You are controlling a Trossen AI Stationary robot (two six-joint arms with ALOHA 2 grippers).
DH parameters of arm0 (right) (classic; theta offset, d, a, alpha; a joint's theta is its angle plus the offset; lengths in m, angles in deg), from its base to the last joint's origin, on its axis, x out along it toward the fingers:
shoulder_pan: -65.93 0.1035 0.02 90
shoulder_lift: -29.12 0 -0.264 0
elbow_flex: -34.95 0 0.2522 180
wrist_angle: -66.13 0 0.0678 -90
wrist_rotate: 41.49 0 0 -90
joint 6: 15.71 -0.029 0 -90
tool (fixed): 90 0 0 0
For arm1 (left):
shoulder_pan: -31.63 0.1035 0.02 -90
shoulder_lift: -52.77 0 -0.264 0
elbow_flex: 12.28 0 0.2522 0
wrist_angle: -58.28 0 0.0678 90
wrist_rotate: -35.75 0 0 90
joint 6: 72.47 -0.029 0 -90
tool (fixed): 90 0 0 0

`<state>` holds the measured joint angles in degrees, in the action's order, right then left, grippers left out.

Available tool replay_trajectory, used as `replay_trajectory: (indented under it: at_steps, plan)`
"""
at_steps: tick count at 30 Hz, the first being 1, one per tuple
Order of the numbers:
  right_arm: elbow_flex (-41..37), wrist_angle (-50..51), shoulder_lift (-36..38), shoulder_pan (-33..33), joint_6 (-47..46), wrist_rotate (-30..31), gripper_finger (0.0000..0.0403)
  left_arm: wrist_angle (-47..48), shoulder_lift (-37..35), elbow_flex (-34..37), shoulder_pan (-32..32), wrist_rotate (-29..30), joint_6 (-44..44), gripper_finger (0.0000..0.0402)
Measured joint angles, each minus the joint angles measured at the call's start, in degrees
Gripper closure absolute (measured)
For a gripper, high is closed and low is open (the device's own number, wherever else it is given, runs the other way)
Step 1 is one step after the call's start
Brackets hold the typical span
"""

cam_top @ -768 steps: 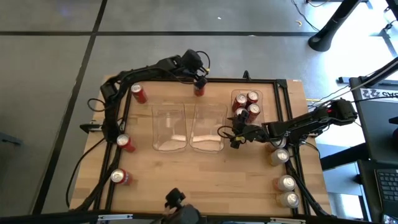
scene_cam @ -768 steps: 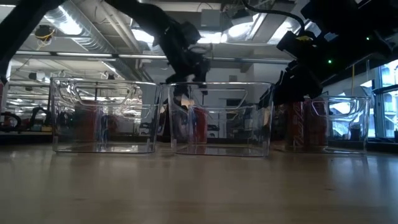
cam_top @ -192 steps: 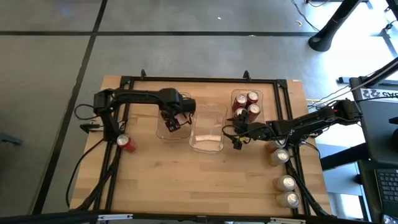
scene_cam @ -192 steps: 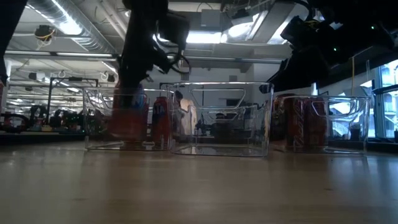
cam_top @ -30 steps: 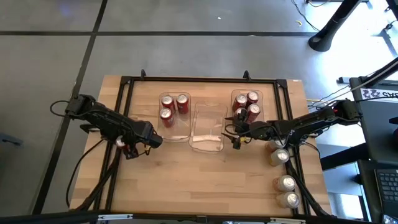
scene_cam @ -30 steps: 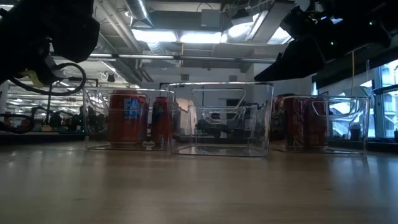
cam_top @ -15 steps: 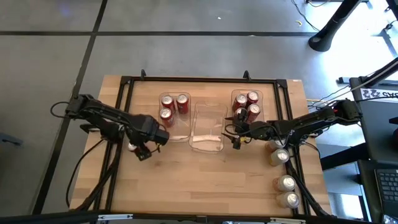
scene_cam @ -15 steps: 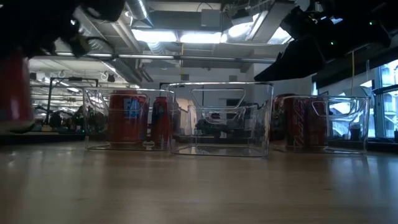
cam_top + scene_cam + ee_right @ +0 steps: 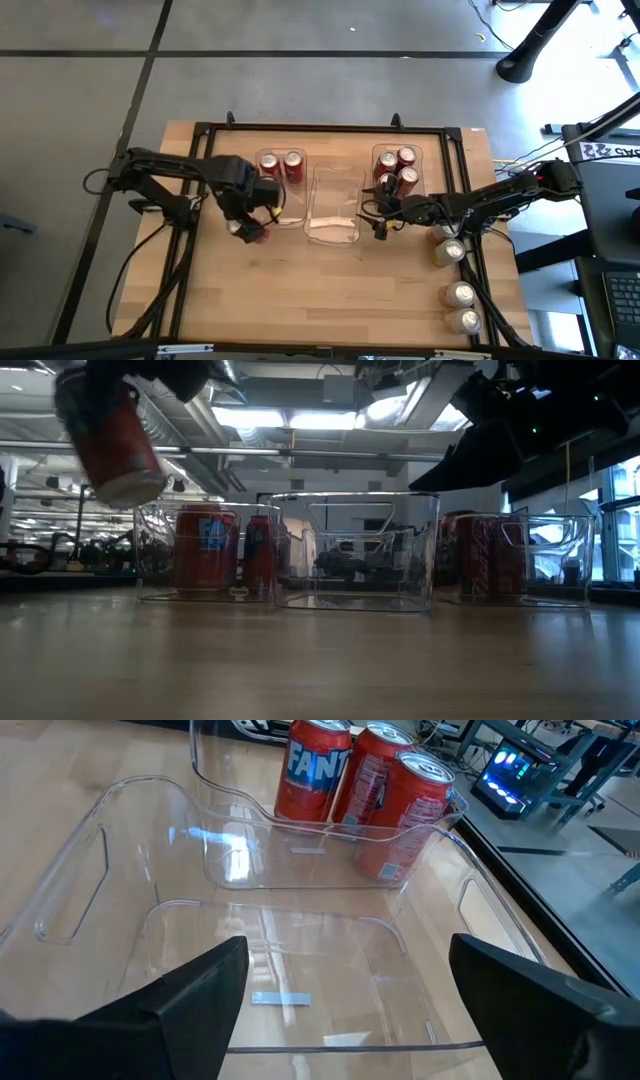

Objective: Sort soda cans
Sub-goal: Put the orange soda can into the left transparent bin

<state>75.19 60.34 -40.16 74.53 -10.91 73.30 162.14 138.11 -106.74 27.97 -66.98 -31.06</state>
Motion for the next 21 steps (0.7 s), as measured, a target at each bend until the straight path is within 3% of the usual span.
replay_trajectory:
  at_steps: [8,21]
  plan:
    - [0.0,0.0,0.0,0.0,0.0,0.0,0.0056,-3.9,-0.1,-3.0,7.3,1.7,-3.3,0.0103]
    - [0.0,-0.1,0.0,0.0,0.0,0.0,0.0056,-16.7,0.2,-3.6,14.8,6.6,-17.6,0.0103]
